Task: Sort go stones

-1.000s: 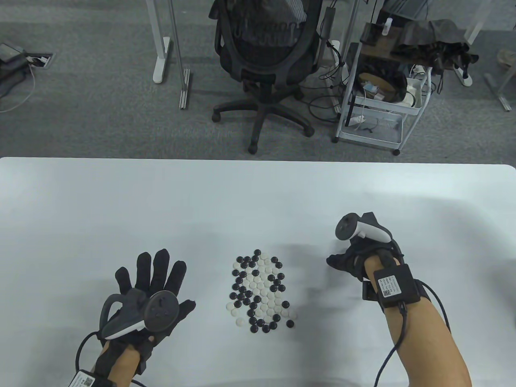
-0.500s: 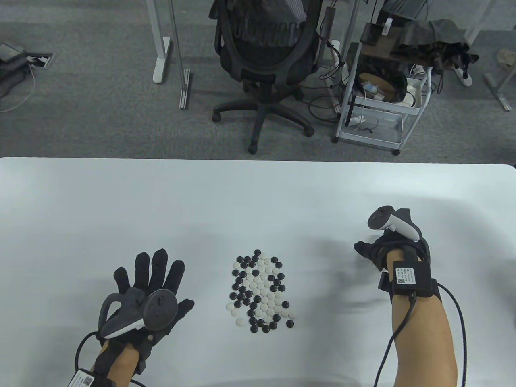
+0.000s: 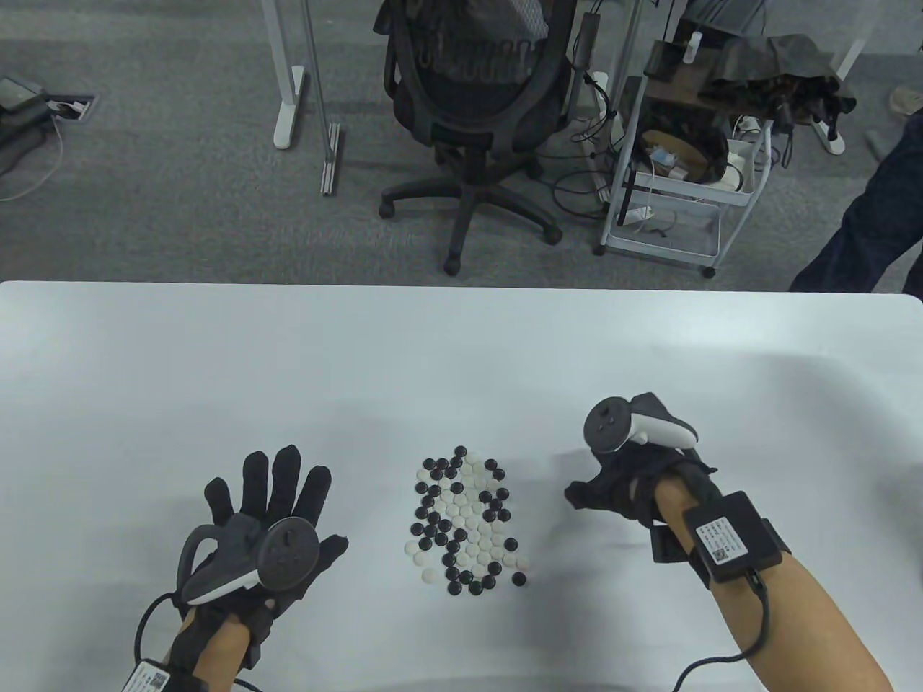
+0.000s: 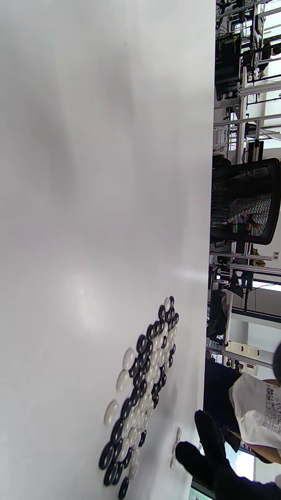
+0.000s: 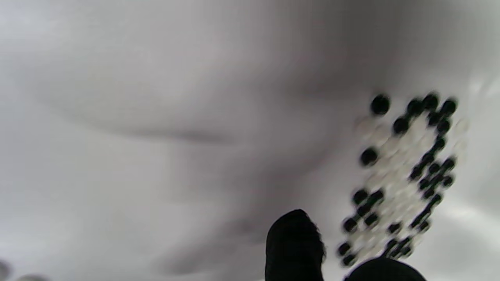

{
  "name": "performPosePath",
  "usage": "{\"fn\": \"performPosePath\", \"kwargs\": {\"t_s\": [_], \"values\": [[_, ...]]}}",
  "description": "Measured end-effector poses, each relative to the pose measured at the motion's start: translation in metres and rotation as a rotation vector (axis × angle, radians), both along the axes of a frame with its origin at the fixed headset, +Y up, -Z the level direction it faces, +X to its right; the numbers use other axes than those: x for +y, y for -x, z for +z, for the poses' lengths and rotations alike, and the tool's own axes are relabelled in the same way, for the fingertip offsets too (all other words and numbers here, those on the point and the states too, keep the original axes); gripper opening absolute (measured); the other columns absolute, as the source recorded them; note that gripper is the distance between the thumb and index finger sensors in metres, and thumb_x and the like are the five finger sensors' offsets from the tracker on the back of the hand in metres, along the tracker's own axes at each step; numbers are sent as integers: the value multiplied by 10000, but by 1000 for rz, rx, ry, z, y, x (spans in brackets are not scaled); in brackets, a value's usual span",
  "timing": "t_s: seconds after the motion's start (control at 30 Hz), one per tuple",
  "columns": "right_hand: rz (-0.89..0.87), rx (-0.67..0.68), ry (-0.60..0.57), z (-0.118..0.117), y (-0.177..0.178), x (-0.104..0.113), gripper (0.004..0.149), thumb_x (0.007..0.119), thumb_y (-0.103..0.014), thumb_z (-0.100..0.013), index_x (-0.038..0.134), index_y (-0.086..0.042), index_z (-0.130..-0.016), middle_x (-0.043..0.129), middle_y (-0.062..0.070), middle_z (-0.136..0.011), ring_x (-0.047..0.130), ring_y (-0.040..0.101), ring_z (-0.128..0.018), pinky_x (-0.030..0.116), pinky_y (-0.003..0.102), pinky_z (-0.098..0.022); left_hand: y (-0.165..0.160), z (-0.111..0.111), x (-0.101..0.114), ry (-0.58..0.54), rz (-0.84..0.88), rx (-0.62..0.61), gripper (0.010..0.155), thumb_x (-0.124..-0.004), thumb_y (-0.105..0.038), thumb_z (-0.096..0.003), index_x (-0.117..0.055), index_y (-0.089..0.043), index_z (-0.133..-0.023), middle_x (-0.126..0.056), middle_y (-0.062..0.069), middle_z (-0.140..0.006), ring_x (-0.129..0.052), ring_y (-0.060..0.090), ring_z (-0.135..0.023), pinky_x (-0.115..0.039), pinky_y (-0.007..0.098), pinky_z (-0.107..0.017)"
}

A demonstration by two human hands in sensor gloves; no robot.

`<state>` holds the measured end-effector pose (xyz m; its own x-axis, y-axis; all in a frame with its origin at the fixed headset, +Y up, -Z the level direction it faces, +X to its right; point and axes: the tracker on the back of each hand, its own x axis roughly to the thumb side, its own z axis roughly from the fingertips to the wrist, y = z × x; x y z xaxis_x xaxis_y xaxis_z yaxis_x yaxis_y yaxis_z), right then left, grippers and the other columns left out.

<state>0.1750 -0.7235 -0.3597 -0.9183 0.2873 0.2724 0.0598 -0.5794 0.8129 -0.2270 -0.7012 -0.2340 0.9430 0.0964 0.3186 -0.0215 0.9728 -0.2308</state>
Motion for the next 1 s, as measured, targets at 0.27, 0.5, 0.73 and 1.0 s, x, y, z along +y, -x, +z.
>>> {"fn": "performPosePath", "kwargs": {"t_s": [0.27,0.5,0.73,1.0], "values": [[-57,184,47,42,47,-18,612,508,-515,-548,585,-242,-1089,-28,227,-1093,-122,552,-879,73,825,-556,-1,2,2,-6,1,-6,781,-433,-547,-632,-98,-110,-1185,99,343,-1169,80,643,-973,-3,861,-514],[-7,188,76,47,41,-32,609,506,-522,-544,509,-275,-1101,-71,218,-1072,-137,549,-869,62,825,-552,-1,2,3,-8,8,-4,779,-434,-546,-633,-98,-110,-1185,99,345,-1168,81,643,-972,-2,861,-514],[126,-6,-28,5,-4,-26,610,502,-521,-543,524,-272,-1100,-68,208,-1077,-147,542,-869,50,824,-554,-1,2,3,-12,10,-6,778,-434,-545,-633,-99,-110,-1185,99,344,-1168,82,642,-973,-3,861,-515],[168,-248,-41,-33,-54,-23,615,503,-521,-541,581,-262,-1093,-52,210,-1083,-145,540,-873,47,823,-555,0,1,1,-7,10,-1,781,-434,-545,-633,-100,-107,-1186,100,347,-1168,81,644,-972,-2,862,-513]]}}
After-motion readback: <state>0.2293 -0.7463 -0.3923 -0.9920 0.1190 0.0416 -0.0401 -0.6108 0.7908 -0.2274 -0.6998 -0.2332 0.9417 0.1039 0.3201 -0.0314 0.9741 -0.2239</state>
